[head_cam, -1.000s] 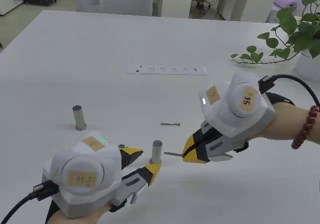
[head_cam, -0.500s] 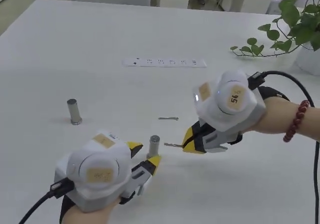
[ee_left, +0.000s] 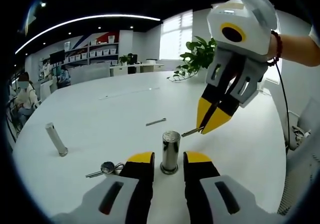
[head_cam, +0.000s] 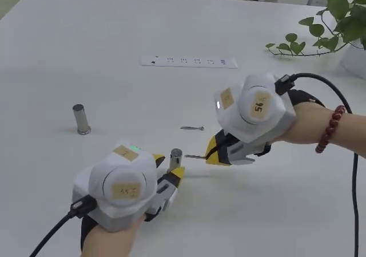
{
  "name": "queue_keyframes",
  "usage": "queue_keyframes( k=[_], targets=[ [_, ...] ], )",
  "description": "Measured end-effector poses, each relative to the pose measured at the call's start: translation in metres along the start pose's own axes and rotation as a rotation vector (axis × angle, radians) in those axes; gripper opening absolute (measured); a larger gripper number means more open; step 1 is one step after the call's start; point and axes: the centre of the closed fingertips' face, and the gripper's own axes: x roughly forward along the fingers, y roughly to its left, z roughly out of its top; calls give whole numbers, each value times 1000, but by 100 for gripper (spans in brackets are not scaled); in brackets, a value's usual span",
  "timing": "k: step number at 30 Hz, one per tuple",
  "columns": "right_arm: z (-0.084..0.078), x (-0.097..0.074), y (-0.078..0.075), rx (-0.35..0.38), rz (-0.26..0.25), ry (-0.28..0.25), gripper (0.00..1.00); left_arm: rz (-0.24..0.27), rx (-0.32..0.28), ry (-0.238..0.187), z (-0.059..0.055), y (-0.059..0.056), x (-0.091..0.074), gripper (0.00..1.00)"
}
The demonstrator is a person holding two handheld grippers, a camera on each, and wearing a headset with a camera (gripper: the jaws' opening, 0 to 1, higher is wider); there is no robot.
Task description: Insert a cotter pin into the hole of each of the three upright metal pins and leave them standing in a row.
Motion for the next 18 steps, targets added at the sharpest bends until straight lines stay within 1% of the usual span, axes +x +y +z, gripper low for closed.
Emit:
queue_keyframes(
  k=[6,13,18],
  targets=[
    [-1,3,-2,-10,6,5,3,1,-5,3,-3,-2,5,20],
    [1,4,-4,-23,14,3,3,7,-12,-1,-4,1,9,17],
    [2,6,-4,-38,21,9,3,5,-12,-2,-5,0,11,15]
  ],
)
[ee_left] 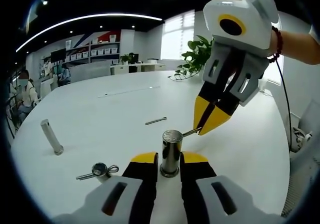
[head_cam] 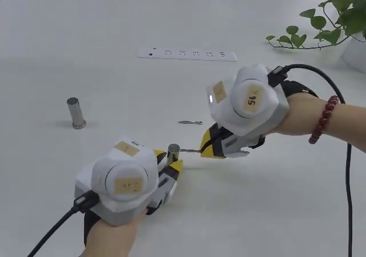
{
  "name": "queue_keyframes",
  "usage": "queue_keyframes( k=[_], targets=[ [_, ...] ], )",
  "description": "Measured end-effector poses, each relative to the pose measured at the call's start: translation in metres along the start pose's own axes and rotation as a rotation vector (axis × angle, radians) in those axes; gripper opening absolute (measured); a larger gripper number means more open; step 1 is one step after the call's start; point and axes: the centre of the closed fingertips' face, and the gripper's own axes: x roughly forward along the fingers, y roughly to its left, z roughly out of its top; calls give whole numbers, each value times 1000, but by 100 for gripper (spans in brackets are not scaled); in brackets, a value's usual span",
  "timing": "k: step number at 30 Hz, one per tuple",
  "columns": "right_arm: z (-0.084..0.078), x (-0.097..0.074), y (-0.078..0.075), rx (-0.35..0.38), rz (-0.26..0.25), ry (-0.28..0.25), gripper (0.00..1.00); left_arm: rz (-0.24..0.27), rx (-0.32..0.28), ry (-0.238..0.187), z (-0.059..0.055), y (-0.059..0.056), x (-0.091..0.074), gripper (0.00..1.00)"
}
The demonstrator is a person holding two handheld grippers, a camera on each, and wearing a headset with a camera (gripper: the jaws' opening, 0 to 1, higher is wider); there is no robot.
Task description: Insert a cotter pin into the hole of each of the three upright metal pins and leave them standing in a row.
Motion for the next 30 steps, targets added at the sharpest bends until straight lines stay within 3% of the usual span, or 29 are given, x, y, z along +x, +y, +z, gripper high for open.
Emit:
queue_keyframes(
  k=[30],
  targets=[
    [6,-2,-1,-40,1,-6,3,-6,26,6,-2,-2,2,11]
  ],
)
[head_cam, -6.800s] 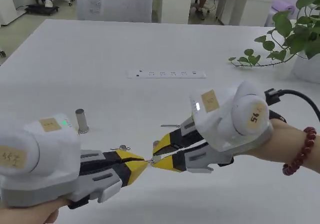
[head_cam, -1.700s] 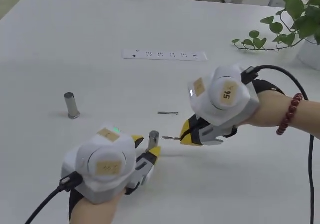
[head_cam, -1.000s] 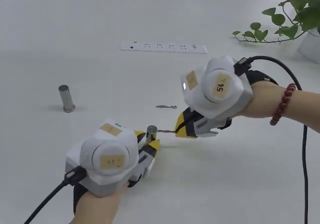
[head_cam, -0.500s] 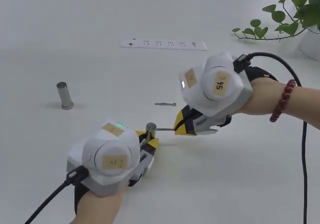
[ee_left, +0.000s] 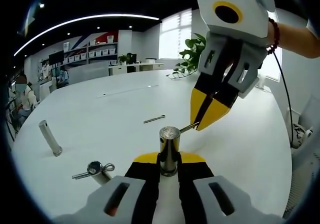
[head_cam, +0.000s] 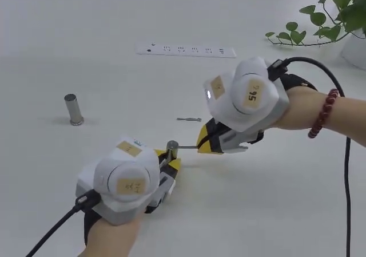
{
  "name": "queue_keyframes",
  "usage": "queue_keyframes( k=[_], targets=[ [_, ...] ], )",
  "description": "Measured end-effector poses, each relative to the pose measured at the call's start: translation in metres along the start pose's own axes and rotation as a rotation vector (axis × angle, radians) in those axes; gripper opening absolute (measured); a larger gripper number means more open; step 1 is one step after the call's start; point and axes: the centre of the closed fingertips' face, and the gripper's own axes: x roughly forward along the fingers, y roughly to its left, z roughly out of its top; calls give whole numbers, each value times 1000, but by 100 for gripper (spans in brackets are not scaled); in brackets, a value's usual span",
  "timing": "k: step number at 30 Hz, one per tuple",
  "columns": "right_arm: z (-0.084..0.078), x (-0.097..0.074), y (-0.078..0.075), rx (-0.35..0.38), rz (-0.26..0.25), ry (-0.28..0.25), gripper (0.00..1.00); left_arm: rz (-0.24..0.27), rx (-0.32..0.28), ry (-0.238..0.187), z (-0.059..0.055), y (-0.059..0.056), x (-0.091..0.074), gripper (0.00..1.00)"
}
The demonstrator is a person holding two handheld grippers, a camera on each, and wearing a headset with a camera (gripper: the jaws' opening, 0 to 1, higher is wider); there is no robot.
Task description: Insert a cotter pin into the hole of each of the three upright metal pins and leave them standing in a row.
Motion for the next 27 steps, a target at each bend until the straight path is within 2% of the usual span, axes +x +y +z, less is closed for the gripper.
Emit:
queue_keyframes(
  k=[20,22,24,27],
  targets=[
    [5,0,-1,-34,-1,13,3,-2,1,-13,0,0,0,11],
    [7,-1,0,-17,9,-1,3,-3,1,-14,0,0,0,11],
    [13,-2,1,24,22,-38,3,-4,2,-14,0,0,0,11],
    [16,-1,0,15,19,-41,3,-3,2,-15,0,0,1,11]
  ],
)
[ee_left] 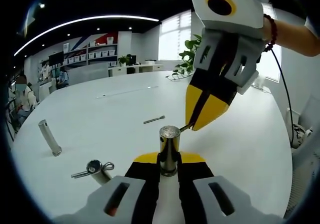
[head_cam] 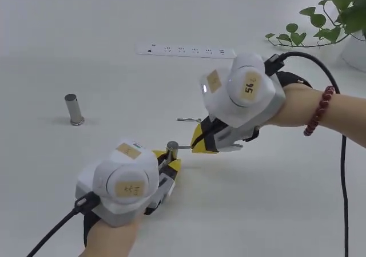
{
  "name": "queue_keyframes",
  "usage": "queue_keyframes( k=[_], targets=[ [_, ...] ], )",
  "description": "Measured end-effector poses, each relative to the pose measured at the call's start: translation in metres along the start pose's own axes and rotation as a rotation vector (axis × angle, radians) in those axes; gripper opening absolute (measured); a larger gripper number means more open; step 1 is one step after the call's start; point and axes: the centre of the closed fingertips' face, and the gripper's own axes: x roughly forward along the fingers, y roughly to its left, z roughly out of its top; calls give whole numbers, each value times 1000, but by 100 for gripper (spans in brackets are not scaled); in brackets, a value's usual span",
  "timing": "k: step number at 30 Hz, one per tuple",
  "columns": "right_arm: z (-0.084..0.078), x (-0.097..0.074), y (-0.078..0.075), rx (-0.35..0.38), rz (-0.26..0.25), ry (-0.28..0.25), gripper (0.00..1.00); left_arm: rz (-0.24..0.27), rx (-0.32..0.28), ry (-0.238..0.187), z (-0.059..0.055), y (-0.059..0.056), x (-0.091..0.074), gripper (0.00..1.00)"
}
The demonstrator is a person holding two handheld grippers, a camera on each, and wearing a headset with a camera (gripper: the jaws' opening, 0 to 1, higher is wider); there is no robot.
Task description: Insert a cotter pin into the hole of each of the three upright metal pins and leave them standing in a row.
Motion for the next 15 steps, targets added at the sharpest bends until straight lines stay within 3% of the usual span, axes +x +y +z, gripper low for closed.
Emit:
queue_keyframes(
  k=[15],
  targets=[
    [12,5,0,-14,2,-16,3,-2,0,-2,0,0,0,11]
  ],
)
